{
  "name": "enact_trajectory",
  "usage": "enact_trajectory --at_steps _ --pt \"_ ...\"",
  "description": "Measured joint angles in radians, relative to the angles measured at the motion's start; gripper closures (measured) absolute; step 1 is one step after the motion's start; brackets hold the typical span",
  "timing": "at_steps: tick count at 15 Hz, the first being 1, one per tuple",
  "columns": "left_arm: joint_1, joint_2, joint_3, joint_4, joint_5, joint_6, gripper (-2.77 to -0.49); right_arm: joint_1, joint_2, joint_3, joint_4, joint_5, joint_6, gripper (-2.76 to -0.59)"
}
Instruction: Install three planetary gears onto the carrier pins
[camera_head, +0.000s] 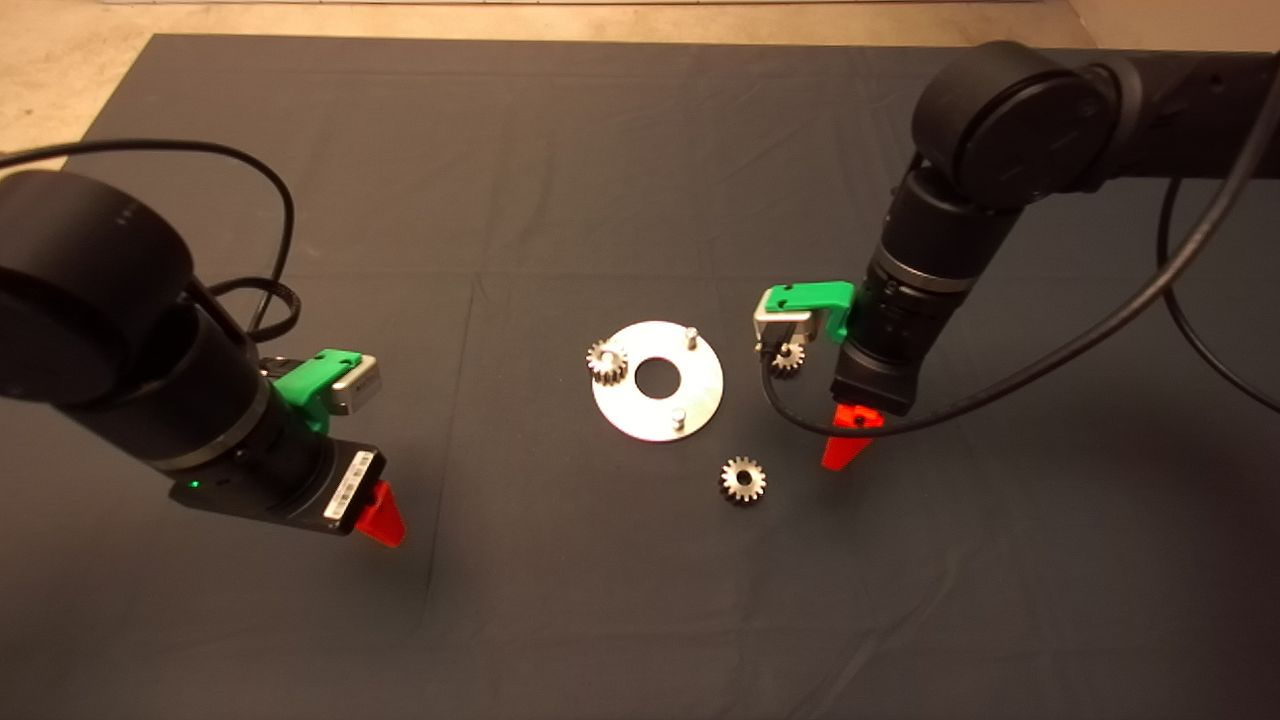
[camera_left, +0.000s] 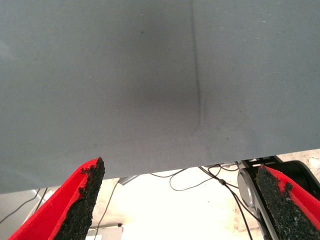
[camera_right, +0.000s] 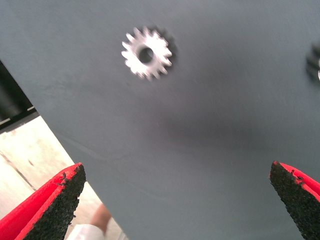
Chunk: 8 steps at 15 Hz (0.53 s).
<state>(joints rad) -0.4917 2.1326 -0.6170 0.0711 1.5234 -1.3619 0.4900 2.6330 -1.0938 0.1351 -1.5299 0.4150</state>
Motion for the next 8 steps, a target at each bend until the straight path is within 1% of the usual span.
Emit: enact_trajectory --at_steps 3,6,8 --pt "-0.003 0.0 0.002 0.0 0.0 0.002 -2.17 -0.006 0.059 -0.009 0.0 0.001 -0.045 -2.75" --pt "-0.033 0.001 -0.003 -0.005 0.001 0.011 -2.17 -0.009 0.095 -0.01 -0.001 0.003 -0.076 -2.75" --pt "-0.044 0.001 -0.004 -0.011 0.001 0.014 -2.17 -0.01 0.099 -0.01 -0.005 0.003 -0.094 -2.75"
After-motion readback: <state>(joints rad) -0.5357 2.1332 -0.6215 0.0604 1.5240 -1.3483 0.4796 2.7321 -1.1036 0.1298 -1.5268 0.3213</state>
